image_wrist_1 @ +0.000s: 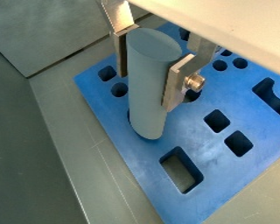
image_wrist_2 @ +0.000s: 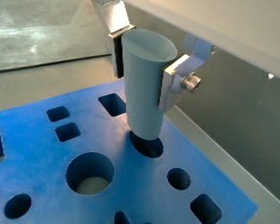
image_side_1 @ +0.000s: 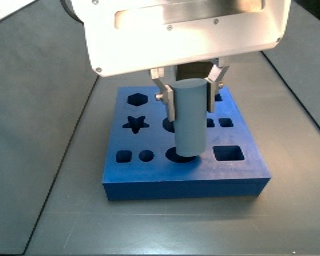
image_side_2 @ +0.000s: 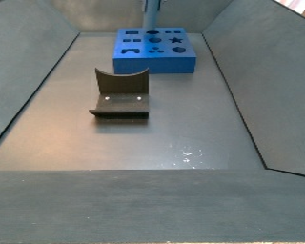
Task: Pick up the oval object. Move up. Move to above the board. Insert the oval object.
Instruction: Insert the oval object.
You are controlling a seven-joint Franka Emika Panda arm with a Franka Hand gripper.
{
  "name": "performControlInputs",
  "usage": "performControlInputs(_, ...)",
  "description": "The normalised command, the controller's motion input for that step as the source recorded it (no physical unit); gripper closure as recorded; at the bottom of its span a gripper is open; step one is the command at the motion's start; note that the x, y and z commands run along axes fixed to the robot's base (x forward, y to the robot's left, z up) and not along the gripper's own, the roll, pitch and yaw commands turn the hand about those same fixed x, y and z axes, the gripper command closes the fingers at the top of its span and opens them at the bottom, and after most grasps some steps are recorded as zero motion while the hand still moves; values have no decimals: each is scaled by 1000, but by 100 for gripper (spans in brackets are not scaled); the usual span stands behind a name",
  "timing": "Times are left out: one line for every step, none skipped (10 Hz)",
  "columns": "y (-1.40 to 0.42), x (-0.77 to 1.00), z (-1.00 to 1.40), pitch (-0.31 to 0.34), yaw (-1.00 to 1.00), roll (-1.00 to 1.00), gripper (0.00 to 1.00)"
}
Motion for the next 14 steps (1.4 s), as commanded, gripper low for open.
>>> performControlInputs(-106, -51, -57, -93, 149, 333, 100)
performControlInputs(0, -49, 0, -40, 20, 26, 100)
performControlInputs(0, 0, 0, 0, 0, 10, 100)
performControlInputs(-29, 0, -237, 0, 97, 376, 100)
performControlInputs(-109, -20, -214, -14, 100, 487, 100)
performControlInputs(-183, 0, -131, 0, 86, 421, 100)
performControlInputs(-126, 0, 0, 0, 0, 89, 100)
performControlInputs(-191, 0, 0, -3, 0, 127, 100)
performControlInputs(-383, 0, -86, -34, 3, 257, 100)
performControlInputs(-309, 0, -97, -4, 0, 264, 100)
performControlInputs(0, 174, -77, 23, 0, 233, 100)
performControlInputs(246, 226, 0, 77, 0, 80, 100)
performControlInputs(337, 206, 20, 83, 0, 0, 100)
performControlInputs(0, 69, 0, 11, 0, 0, 100)
